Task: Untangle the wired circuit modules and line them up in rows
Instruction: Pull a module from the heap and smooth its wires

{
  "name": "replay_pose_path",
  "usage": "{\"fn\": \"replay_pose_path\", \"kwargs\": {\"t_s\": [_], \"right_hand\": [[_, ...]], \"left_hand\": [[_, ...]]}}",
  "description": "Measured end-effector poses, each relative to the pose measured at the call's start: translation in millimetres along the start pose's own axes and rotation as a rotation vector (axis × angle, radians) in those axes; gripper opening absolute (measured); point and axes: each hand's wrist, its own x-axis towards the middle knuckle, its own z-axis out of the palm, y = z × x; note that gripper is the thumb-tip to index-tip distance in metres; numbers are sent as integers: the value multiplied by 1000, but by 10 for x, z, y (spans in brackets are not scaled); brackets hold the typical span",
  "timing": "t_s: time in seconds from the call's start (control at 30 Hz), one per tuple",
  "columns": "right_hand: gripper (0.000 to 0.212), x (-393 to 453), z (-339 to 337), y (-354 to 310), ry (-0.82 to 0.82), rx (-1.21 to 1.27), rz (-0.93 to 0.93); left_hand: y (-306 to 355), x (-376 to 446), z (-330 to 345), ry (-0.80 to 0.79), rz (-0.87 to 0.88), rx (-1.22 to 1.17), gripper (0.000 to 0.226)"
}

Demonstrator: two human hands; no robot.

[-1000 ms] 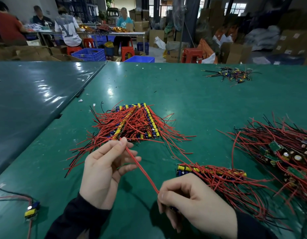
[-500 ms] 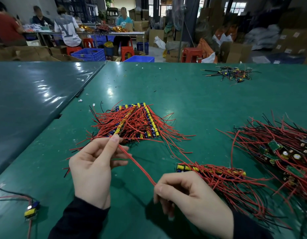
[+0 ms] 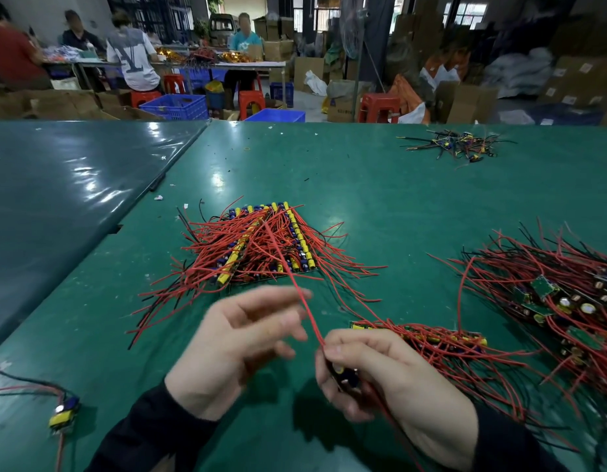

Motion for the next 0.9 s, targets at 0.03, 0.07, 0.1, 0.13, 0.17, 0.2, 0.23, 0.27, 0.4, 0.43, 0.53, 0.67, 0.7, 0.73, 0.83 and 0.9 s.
{"fn": "replay_pose_path", "kwargs": {"t_s": [0.03, 0.07, 0.1, 0.13, 0.17, 0.2, 0.23, 0.27, 0.4, 0.43, 0.53, 0.67, 0.7, 0.73, 0.83, 0.9], "right_hand": [[22, -2, -9, -7, -13, 17, 13], [22, -1, -18, -10, -27, 32, 30], [22, -1, -25, -11, -41, 48, 48], [23, 4, -33, -8, -55, 67, 64], [23, 7, -41, -2, -67, 90, 78], [24, 16, -52, 9, -74, 116, 96], [23, 25, -61, 23, -75, 147, 115], [23, 32, -71, 34, -72, 176, 134], [22, 73, -87, 79, 2, 199, 161], [23, 82, -91, 96, 37, 187, 168], [29, 92, -85, 117, 96, 174, 177], [22, 84, -81, 92, 49, 150, 117], [20, 83, -80, 88, 44, 143, 119], [19, 82, -81, 90, 48, 142, 124], [22, 85, -74, 103, 90, 118, 117], [21, 87, -60, 104, 101, 75, 95]], "left_hand": [[-27, -10, 26, -56, -27, 28, 61], [-57, -18, 45, -87, -34, 52, 57], [-69, -23, 69, -96, -37, 63, 51], [-89, -24, 77, -97, -37, 71, 41], [-93, -23, 89, -94, -39, 72, 30], [-104, -24, 92, -88, -36, 79, 26], [-107, -26, 105, -75, -31, 82, 27], [-123, -26, 110, -58, -10, 82, 25], [-211, -38, 189, 88, 115, 104, 15], [-241, -41, 212, 142, 144, 122, 12], [-283, -51, 253, 234, 187, 163, 17], [-284, -42, 235, 241, 205, 184, 11], [-289, -43, 235, 254, 215, 189, 9], [-296, -46, 237, 268, 224, 197, 8], [-289, -58, 257, 274, 174, 192, 14], [-258, -54, 253, 236, 78, 86, 9]]}}
